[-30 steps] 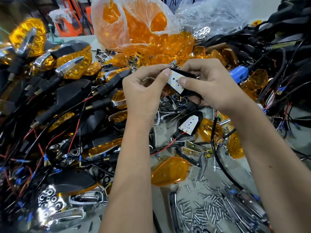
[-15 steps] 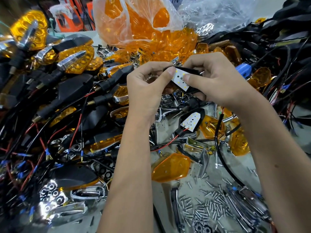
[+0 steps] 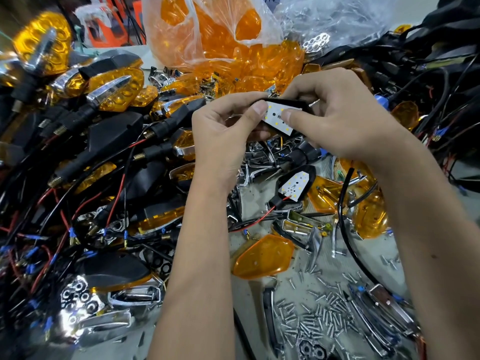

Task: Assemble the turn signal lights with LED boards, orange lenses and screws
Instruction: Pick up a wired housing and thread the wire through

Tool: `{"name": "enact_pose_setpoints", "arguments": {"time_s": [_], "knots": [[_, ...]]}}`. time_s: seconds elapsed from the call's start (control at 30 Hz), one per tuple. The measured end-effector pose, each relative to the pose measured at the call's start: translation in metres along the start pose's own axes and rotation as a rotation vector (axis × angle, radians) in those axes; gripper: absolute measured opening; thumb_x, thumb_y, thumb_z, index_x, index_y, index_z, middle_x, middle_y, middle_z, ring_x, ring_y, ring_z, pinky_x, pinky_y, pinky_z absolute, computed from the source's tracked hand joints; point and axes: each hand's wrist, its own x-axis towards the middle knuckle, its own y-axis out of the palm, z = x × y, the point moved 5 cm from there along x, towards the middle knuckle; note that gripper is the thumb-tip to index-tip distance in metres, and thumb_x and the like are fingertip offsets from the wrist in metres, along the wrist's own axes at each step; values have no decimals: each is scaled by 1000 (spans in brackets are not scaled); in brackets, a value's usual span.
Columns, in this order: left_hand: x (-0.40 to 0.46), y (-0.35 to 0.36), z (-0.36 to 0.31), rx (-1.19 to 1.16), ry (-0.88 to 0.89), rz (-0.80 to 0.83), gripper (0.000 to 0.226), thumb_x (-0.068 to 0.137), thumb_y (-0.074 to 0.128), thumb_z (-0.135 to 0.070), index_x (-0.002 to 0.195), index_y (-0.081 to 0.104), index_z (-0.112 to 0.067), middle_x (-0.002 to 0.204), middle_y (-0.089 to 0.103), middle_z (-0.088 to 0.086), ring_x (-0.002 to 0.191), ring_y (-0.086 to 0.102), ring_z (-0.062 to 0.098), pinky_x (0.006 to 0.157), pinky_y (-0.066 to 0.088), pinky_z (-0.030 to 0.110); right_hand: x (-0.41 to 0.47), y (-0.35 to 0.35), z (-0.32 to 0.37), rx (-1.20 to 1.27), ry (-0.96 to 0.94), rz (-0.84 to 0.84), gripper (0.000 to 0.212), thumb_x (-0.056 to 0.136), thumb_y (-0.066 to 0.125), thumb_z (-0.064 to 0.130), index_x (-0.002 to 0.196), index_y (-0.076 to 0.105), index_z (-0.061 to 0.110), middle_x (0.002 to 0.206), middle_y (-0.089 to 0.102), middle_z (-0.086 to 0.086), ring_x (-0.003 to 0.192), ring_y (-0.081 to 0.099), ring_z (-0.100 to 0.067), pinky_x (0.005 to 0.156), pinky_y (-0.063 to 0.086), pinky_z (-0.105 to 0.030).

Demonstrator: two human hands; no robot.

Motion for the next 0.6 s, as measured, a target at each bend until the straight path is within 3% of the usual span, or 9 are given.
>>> {"name": "enact_pose_setpoints", "arguments": {"time_s": [0.17, 0.37, 0.5, 0.6], "knots": [[0, 0, -1, 16, 18, -9, 16, 95, 68, 2, 96, 79, -10, 80, 76, 1, 67, 70, 17, 61, 57, 25, 1, 1, 1, 4, 18, -7, 9, 100, 65, 21, 95, 72, 18, 54, 57, 19, 50, 52, -7, 55, 38, -21], [0, 1, -3, 106, 73, -97, 11, 98, 68, -8, 97, 78, -11, 75, 75, -3, 62, 70, 16, 57, 55, 26, 5, 3, 1, 18, 16, -32, 17, 101, 64, 24, 89, 68, 13, 65, 56, 0, 61, 58, -31, 63, 50, -41], [0, 4, -2, 155, 76, -156, 11, 100, 68, -17, 98, 79, -17, 85, 77, 3, 76, 72, 20, 68, 60, 38, 7, 6, -5, 64, 45, -66, 15, 101, 64, 22, 92, 68, 11, 66, 63, -7, 50, 59, -24, 49, 45, -30], [-1, 13, 1, 179, 38, -161, 13, 101, 66, -23, 97, 77, -16, 86, 72, -4, 80, 64, 6, 73, 57, 29, 8, 14, -14, 222, 152, -145, 17, 102, 63, 19, 93, 67, 6, 58, 61, -5, 38, 54, -14, 38, 39, -24]]}}
